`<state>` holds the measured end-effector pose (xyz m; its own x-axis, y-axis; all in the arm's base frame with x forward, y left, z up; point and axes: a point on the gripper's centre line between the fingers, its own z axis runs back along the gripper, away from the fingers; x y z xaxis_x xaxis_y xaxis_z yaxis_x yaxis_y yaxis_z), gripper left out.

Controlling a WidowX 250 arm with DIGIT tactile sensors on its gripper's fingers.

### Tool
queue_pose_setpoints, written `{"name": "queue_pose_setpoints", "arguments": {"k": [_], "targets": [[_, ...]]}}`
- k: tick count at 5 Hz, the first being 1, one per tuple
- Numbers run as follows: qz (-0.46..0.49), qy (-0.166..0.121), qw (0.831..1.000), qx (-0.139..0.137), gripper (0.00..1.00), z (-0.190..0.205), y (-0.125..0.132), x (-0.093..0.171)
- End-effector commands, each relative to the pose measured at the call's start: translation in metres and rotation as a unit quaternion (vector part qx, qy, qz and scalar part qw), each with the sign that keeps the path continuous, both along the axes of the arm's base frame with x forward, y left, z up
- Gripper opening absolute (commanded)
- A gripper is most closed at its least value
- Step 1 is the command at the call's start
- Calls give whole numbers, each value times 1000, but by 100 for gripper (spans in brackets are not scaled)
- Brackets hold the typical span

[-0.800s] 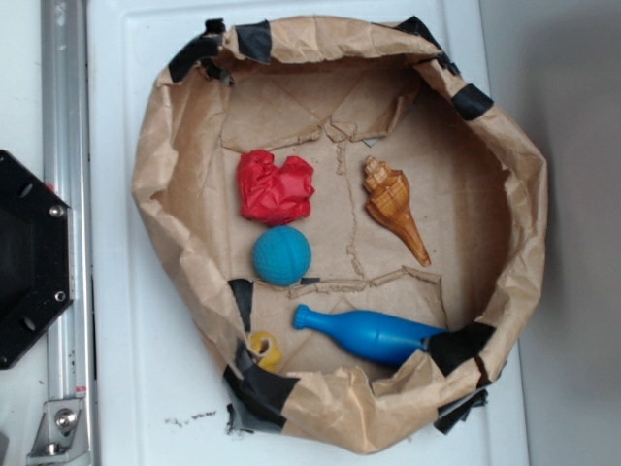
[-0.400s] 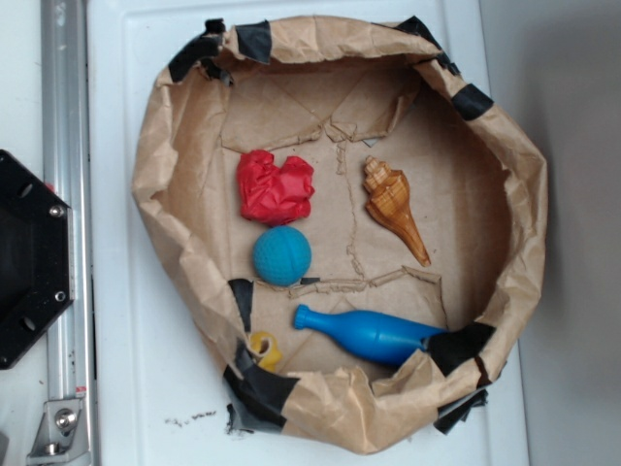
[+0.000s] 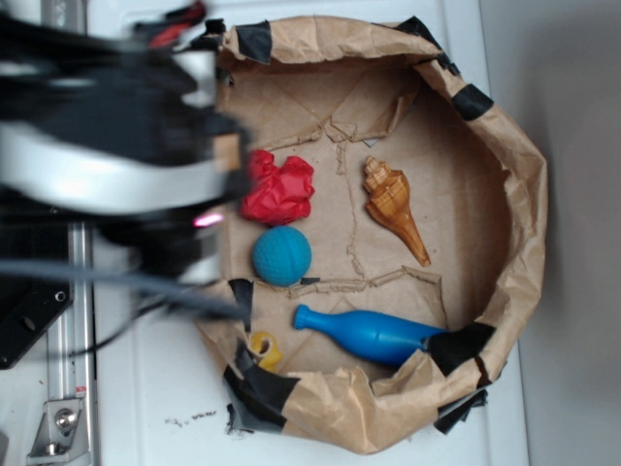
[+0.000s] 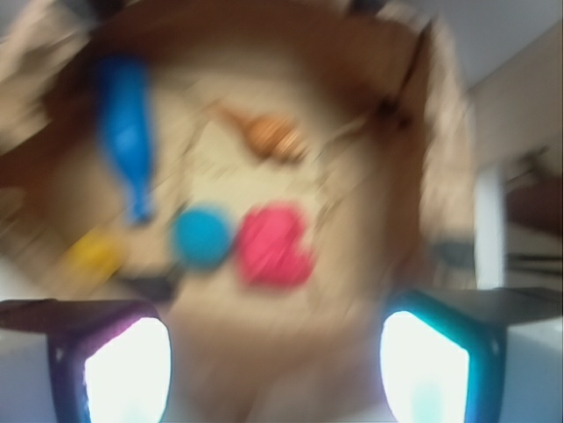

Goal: Grab the shell.

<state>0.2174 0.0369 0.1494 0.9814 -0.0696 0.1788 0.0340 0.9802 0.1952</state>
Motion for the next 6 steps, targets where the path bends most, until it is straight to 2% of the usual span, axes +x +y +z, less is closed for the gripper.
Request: {"name": "queue_pose_setpoints", "arguments": {"k": [1, 2, 3, 4, 5, 6], "targets": [[-123, -57, 991, -13, 100, -32, -11, 49], [-156, -49, 986, -40, 100, -57, 6, 63], [-174, -34, 983, -44, 100, -88, 16, 77], [-173, -15, 984, -39, 100, -109, 18, 85], [-160, -7, 987, -28, 89, -118, 17, 95], [-155, -9, 988, -15, 0, -120, 15, 102]]}}
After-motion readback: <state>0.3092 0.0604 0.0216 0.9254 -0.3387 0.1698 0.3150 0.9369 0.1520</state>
